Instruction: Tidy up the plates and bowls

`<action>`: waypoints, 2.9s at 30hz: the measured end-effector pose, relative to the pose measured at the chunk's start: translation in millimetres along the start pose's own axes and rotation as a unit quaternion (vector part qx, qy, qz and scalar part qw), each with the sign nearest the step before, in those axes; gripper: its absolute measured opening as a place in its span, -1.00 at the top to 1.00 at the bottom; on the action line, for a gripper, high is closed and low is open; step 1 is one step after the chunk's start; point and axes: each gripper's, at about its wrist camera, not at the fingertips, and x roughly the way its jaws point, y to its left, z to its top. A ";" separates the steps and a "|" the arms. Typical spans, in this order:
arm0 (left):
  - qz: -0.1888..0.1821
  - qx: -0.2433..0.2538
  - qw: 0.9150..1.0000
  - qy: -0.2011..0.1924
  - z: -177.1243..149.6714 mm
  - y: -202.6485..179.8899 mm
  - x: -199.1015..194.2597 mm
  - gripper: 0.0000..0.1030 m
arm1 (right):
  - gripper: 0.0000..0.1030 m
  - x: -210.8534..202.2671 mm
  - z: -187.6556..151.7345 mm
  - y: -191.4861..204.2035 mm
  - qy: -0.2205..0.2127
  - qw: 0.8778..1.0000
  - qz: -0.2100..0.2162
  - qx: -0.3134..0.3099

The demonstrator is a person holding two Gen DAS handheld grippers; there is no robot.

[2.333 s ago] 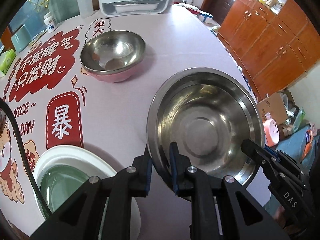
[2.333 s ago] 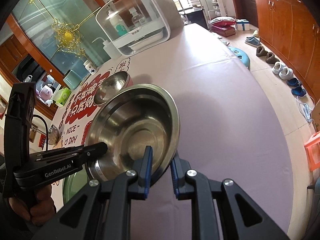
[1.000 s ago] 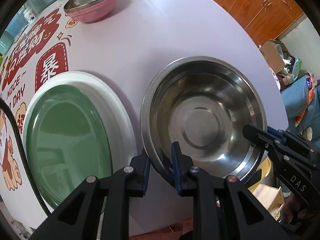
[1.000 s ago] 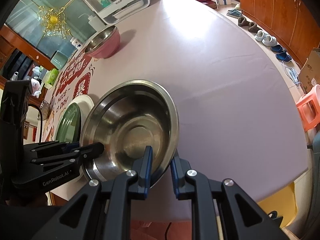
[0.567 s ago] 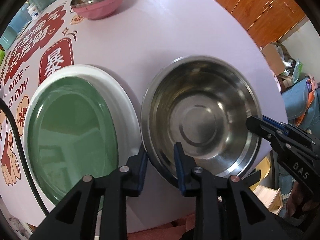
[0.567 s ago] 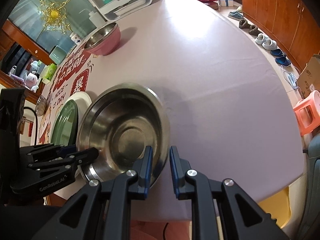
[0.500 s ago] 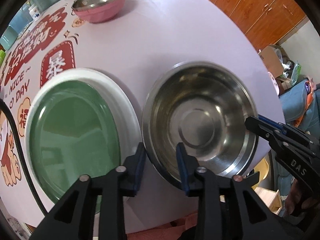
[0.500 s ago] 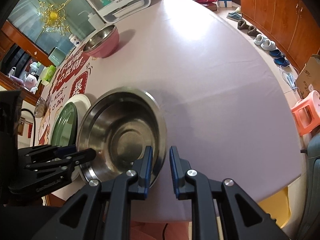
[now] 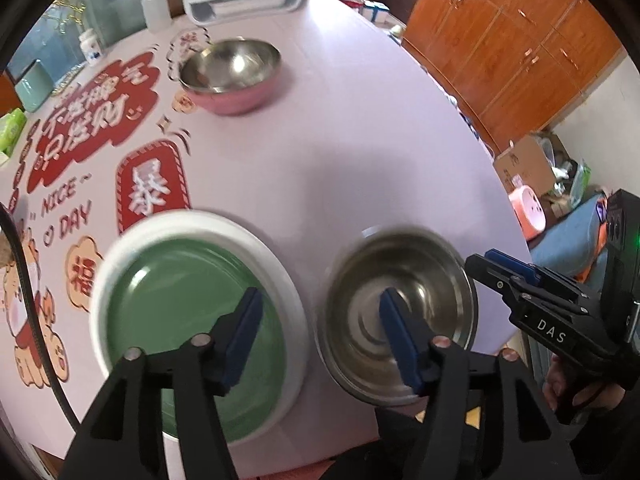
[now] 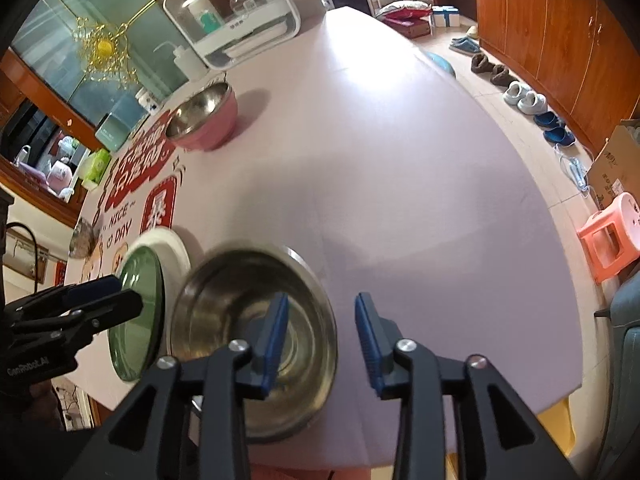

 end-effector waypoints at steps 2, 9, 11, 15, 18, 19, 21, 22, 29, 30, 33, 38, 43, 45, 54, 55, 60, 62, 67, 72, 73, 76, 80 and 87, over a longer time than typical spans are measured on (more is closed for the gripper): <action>0.003 -0.006 1.000 -0.012 7.0 6.9 -7.1 -0.34 | 0.31 0.2 8.6 3.9 -0.005 1.000 -0.006 -0.005; 0.031 -0.022 0.998 -0.042 39.7 38.9 -22.0 -0.45 | 0.31 -0.8 46.8 21.8 -0.028 0.999 -0.012 -0.025; 0.036 -0.026 0.998 -0.048 47.5 46.7 -24.6 -0.46 | 0.31 -2.7 59.0 28.7 -0.037 0.999 -0.013 -0.032; 0.048 -0.032 0.997 -0.059 68.3 61.5 -31.8 -0.51 | 0.08 -5.1 85.1 44.5 -0.055 0.997 -0.014 -0.043; 0.052 -0.035 0.996 -0.062 84.5 71.5 -35.2 -0.51 | -0.10 -4.7 101.7 56.1 -0.065 0.996 -0.009 -0.052; 0.054 -0.036 0.996 -0.064 89.1 74.7 -35.8 -0.51 | -0.10 -3.7 105.9 59.8 -0.066 0.996 -0.008 -0.054; 0.060 -0.038 0.995 -0.066 99.1 82.9 -36.0 -0.51 | -0.10 -0.7 117.3 68.3 -0.069 0.996 -0.004 -0.057; 0.070 -0.040 0.995 -0.065 106.8 88.3 -35.9 -0.51 | -0.10 0.4 121.9 71.5 -0.069 0.996 0.000 -0.059; 0.090 -0.048 0.992 -0.073 142.2 115.8 -31.8 -0.51 | -0.10 13.6 153.7 99.1 -0.076 0.994 0.012 -0.072; 0.090 -0.049 0.992 -0.073 146.5 119.0 -30.3 -0.51 | -0.10 17.0 159.0 102.8 -0.076 0.994 0.013 -0.073; 0.089 -0.053 0.992 -0.075 159.3 126.7 -23.8 -0.51 | -0.10 26.5 171.8 110.5 -0.075 0.995 0.014 -0.069; 0.089 -0.057 0.991 -0.077 174.9 133.9 -10.5 -0.51 | -0.10 43.9 189.3 119.8 -0.069 0.996 0.018 -0.060; 0.078 -0.074 0.991 -0.075 186.1 145.2 10.6 -0.51 | -0.10 66.2 203.2 125.8 -0.059 0.997 0.028 -0.050; 0.071 -0.082 0.991 -0.074 188.4 149.7 18.6 -0.51 | -0.10 76.4 205.8 128.1 -0.052 0.997 0.030 -0.050; 0.039 -0.141 0.988 -0.050 194.8 171.3 72.8 -0.51 | -0.10 128.6 204.4 131.1 0.002 0.998 0.039 -0.040; 0.036 -0.143 0.988 -0.047 195.4 172.3 77.4 -0.51 | -0.10 133.0 203.5 130.5 0.007 0.998 0.042 -0.037; 0.024 -0.147 0.988 -0.035 197.0 174.3 94.1 -0.47 | -0.05 149.2 200.0 128.6 0.022 0.998 0.041 -0.030; 0.021 -0.146 0.989 -0.027 197.6 174.4 100.6 -0.38 | 0.06 153.0 199.6 128.9 0.026 0.998 0.043 -0.028; 0.019 -0.143 0.989 -0.010 199.2 174.4 113.9 -0.12 | 0.23 160.0 198.2 130.6 0.033 0.998 0.038 -0.028; 0.004 -0.145 0.989 0.001 199.9 174.9 121.6 0.21 | 0.36 162.6 198.2 126.3 0.036 0.998 0.037 -0.022; 0.002 -0.144 0.990 0.000 200.3 173.8 122.5 0.23 | 0.41 163.0 198.4 125.1 0.036 0.998 0.037 -0.021; 0.001 -0.136 0.991 0.000 200.4 169.9 123.2 0.36 | 0.53 164.1 198.3 121.6 0.037 0.998 0.039 -0.016; 0.002 -0.133 0.991 0.003 200.4 167.3 124.3 0.61 | 0.60 164.6 198.6 120.2 0.033 0.998 0.048 -0.013; 0.007 -0.131 0.991 0.006 198.5 163.0 125.9 0.70 | 0.64 163.4 198.5 121.8 0.027 0.998 0.048 -0.018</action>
